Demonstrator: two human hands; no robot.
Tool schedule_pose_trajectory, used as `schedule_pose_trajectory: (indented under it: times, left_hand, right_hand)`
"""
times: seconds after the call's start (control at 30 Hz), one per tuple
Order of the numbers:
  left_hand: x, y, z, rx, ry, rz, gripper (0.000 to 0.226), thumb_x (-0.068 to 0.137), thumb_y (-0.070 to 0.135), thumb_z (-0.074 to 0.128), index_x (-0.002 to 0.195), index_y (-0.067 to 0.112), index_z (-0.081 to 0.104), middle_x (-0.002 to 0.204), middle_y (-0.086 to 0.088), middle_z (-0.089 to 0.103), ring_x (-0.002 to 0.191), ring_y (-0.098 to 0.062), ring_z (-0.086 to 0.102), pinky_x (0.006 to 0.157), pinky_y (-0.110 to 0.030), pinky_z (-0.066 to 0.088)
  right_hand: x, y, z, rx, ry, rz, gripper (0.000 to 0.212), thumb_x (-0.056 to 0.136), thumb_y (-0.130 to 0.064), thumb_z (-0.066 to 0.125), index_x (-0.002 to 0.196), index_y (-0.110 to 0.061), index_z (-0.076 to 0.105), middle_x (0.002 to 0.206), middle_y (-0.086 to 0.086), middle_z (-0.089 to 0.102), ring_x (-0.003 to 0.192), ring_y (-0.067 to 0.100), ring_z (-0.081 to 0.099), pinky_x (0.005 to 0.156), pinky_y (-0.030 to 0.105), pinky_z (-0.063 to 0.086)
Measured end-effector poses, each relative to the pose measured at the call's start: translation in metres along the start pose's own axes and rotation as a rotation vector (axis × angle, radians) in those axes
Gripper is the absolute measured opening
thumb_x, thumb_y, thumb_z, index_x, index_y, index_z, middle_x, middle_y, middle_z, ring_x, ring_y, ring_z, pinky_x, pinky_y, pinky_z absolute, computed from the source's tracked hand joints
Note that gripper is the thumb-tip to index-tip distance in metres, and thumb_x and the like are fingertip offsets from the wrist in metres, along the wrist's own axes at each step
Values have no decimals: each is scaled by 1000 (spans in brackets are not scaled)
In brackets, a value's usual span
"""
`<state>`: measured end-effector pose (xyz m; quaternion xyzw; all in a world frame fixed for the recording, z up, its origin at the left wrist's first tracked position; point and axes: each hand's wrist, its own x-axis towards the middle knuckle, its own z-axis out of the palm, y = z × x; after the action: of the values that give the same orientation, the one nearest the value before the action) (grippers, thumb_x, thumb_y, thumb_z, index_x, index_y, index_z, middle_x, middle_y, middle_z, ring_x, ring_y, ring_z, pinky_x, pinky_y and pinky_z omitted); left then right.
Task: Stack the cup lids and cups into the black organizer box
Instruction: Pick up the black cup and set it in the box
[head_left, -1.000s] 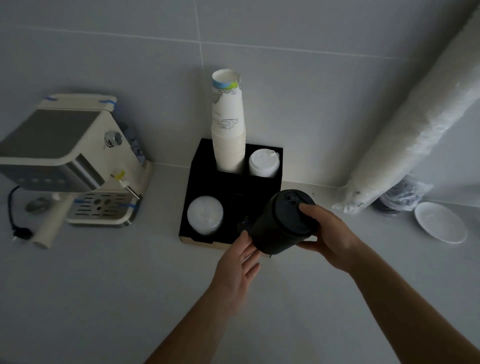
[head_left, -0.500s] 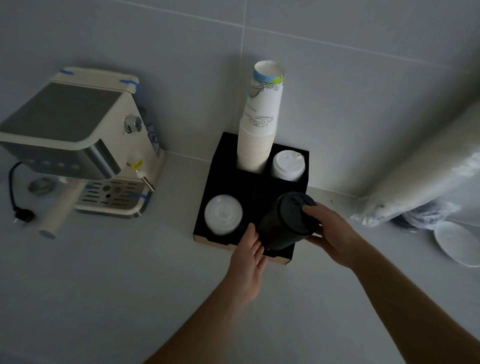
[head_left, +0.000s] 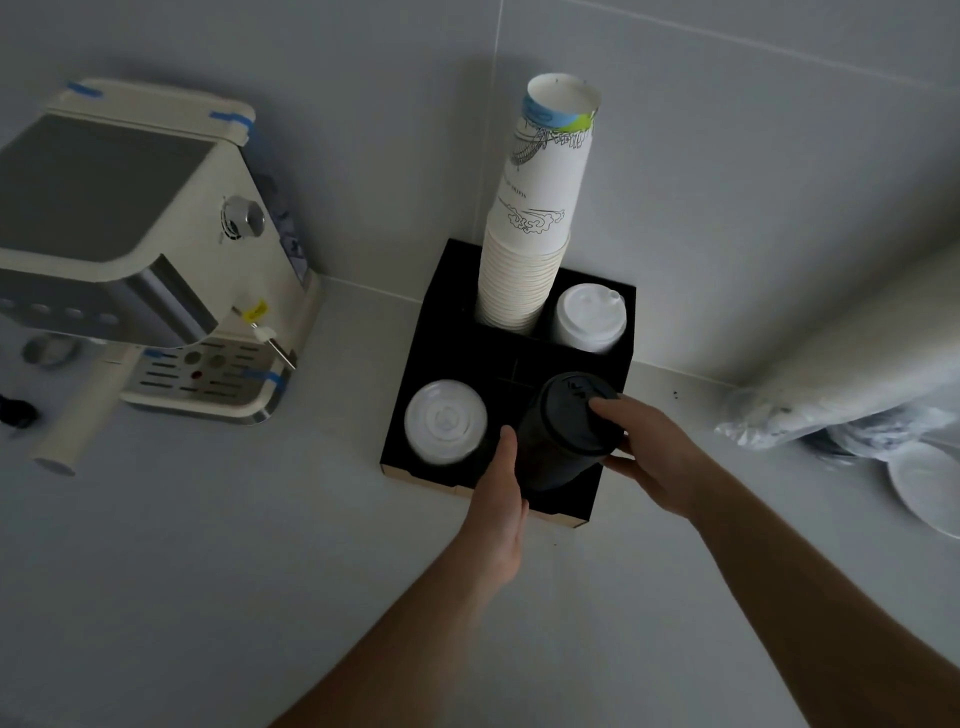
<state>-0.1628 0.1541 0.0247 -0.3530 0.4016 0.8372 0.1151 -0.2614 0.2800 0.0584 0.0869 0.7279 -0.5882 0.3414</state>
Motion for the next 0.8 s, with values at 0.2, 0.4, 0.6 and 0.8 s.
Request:
schedule_pose_trajectory:
  times: [0.2, 0.4, 0.6, 0.8]
  left_hand:
    - [12, -7, 0, 95, 47, 14, 56, 96, 54, 35, 143, 24, 40, 135, 8, 50, 129, -11, 42, 109, -30, 27]
    - [21, -4, 0, 113, 96, 10, 33, 94, 57, 37, 106, 39, 62, 108, 17, 64, 99, 0, 55, 96, -26, 32]
    - [22, -1, 2, 91, 47, 2, 31, 95, 58, 31, 90, 42, 58, 89, 24, 59, 86, 7, 51, 95, -25, 31]
    - [35, -3, 1, 94, -15, -21, 55, 93, 61, 32, 133, 29, 52, 108, 15, 57, 100, -1, 48, 97, -25, 29]
  right_hand:
    - [4, 7, -2, 6, -3, -2, 22, 94, -26, 58, 112, -22, 69, 114, -3, 73, 106, 13, 65, 91, 32, 49]
    - [6, 8, 8, -76, 16, -114, 28, 93, -28, 62, 119, -22, 68, 111, -1, 74, 103, 12, 68, 83, 27, 55]
    - [6, 17, 9, -288, 88, -198, 32, 83, -47, 64, 111, -34, 69, 102, -10, 74, 99, 11, 69, 94, 41, 55]
    - [2, 22, 2, -343, 220, -197, 33, 80, -54, 67, 101, -28, 68, 99, -7, 71, 94, 15, 67, 90, 43, 57]
